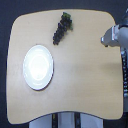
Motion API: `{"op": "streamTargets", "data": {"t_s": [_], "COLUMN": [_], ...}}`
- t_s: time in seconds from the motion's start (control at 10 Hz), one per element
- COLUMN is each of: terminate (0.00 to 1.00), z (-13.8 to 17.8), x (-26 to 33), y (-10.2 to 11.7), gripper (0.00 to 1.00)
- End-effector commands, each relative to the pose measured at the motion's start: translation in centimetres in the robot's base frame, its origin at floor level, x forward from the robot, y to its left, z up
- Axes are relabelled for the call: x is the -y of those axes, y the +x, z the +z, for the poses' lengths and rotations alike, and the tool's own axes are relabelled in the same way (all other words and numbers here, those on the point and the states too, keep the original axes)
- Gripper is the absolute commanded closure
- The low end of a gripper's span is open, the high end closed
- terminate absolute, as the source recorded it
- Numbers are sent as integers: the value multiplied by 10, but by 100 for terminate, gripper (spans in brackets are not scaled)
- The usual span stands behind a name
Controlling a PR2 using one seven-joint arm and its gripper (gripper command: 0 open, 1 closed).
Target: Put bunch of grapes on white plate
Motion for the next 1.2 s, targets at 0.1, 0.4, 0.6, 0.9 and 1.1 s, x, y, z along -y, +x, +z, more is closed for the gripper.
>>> {"op": "streamTargets", "data": {"t_s": [0.1, 0.4, 0.6, 0.9, 1.1], "terminate": [0, 0, 0, 0, 0], "z": [-1, -2, -10, -28, -45], "x": [-10, -34, -69, -144, -179], "y": [3, 29, 50, 91, 122], "gripper": [0, 0, 0, 0, 0]}}
